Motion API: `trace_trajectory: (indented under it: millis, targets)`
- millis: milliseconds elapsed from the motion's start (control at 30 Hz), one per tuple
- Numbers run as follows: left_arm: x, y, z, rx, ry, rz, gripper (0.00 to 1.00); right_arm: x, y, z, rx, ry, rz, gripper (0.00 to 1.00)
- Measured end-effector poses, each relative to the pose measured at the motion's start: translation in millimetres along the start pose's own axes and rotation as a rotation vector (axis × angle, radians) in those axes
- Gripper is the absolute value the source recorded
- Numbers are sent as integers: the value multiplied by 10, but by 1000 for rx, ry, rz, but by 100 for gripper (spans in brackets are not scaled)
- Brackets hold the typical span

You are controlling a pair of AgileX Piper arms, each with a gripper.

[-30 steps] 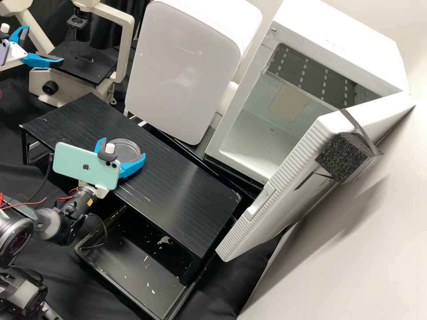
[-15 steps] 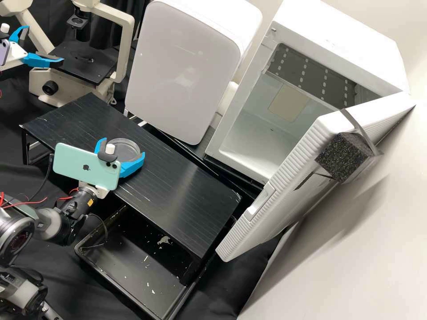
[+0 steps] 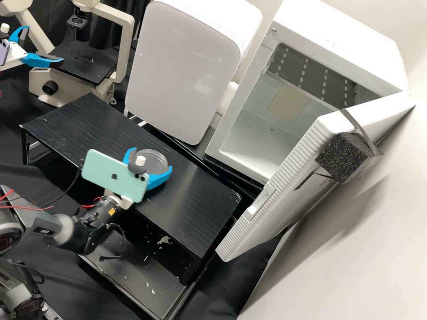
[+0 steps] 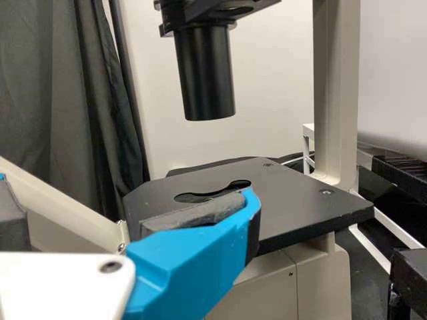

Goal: Place the petri dish in the incubator

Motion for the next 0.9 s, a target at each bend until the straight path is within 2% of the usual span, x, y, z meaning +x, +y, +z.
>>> trace_trajectory:
  millis: [200, 433, 533, 667, 900]
  targets:
    - [0, 0, 0, 0, 0, 0, 100, 149, 435, 237, -7, -38, 164, 0]
    - [0, 0, 0, 0, 0, 0, 100, 335, 777, 352, -18, -53, 274, 0]
    - [0, 0, 0, 0, 0, 0, 100, 453, 887, 373, -15, -59, 296, 0]
    - [0, 0, 0, 0, 0, 0, 100, 654, 989, 404, 7, -84, 308, 0]
    - [0, 0, 0, 0, 0, 0, 100, 1182, 1135, 426, 33, -101, 295, 0]
